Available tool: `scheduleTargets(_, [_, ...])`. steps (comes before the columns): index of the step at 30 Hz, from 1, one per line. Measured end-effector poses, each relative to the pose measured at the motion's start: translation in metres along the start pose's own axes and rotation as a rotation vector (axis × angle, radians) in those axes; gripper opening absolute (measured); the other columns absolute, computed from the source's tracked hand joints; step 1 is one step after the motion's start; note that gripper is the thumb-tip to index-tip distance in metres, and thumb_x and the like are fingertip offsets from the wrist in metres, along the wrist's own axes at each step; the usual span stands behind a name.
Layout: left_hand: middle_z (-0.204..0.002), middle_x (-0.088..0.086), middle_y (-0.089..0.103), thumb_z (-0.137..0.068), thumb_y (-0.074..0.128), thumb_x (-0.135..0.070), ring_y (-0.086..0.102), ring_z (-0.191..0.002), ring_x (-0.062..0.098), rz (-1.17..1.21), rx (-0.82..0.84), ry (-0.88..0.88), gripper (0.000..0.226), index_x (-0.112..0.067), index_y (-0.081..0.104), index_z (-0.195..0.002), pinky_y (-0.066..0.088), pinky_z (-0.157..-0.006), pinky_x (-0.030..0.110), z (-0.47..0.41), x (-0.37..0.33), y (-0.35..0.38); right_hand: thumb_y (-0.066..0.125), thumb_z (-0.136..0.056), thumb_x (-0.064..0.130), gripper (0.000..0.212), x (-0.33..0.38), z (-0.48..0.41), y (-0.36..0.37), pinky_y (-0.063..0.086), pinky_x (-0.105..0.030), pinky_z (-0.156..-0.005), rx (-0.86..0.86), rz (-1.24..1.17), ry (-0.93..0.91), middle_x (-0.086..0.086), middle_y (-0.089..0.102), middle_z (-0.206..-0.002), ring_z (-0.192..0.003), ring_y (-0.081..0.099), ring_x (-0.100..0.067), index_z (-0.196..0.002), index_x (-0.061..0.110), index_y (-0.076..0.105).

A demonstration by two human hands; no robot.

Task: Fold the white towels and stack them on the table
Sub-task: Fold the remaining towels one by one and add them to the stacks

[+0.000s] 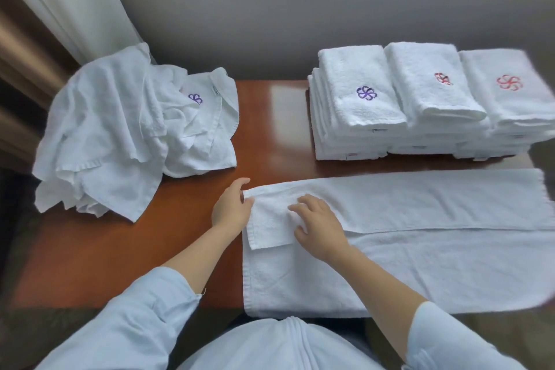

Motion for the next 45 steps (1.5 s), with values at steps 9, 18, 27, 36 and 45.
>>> scheduleTargets(9, [-0.126, 0.001, 0.049, -0.094, 0.053, -0.008, 0.049, -0.115, 0.021, -0.382, -0.125, 0.175, 0.044, -0.026, 0.052, -0.135, 0.047, -0.092, 0.036, -0.007, -0.017, -0.012, 0.045, -0.094, 0.023, 0.061, -0.01, 0.003, 0.019, -0.005, -0.051, -0.121, 0.113, 0.144, 0.12, -0.001, 0.001, -0.165, -0.152, -0.011, -0.028, -0.152, 0.029, 0.027])
scheduleTargets(18, [-0.162, 0.001, -0.024, -0.104, 0.028, -0.047, -0.02, -0.15, 0.02, -0.826, 0.385, 0.468, 0.068, -0.028, -0.011, -0.156, -0.001, -0.123, 0.042, 0.017, 0.001, 0.049, 0.038, -0.099, 0.028, 0.069, -0.02, 0.005, 0.032, -0.013, -0.052, -0.119, 0.24, 0.191, 0.114, 0.002, -0.021, -0.164, -0.148, -0.027, -0.026, -0.156, 0.041, 0.003])
scheduleTargets(27, [-0.165, 0.011, -0.007, -0.103, 0.032, -0.042, -0.008, -0.152, 0.027, -0.846, 0.238, 0.425, 0.062, -0.03, 0.005, -0.157, 0.0, -0.122, 0.044, 0.032, -0.011, 0.046, 0.044, -0.097, 0.021, 0.057, -0.03, 0.048, 0.017, -0.002, -0.045, -0.124, 0.078, 0.069, 0.155, -0.001, 0.006, -0.165, -0.153, -0.004, -0.02, -0.152, 0.029, 0.029])
scheduleTargets(36, [-0.14, -0.006, 0.046, -0.097, 0.052, -0.036, 0.042, -0.131, 0.014, -0.505, 0.123, 0.619, 0.04, -0.031, 0.052, -0.137, 0.036, -0.107, 0.029, 0.12, -0.004, 0.056, 0.055, -0.093, 0.022, 0.053, -0.046, 0.105, 0.016, 0.03, -0.032, -0.114, 0.016, 0.058, 0.061, 0.003, 0.032, -0.157, -0.144, 0.029, -0.02, -0.145, 0.024, 0.046])
scheduleTargets(45, [-0.104, -0.002, 0.062, -0.073, 0.08, -0.027, 0.062, -0.095, 0.02, -0.502, 0.022, 0.63, 0.035, -0.023, 0.069, -0.106, 0.051, -0.082, 0.033, 0.204, -0.003, 0.072, 0.062, -0.09, 0.027, 0.041, -0.056, 0.157, 0.021, 0.037, -0.027, -0.106, -0.031, 0.05, -0.064, 0.006, 0.052, -0.139, -0.129, 0.046, -0.016, -0.131, 0.022, 0.06])
Point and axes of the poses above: each hand's wrist, its own z-axis away from the middle knuckle, its own y-axis out of the palm, x = y × z, the point moved 7 cm from there along -z, towards the middle knuckle
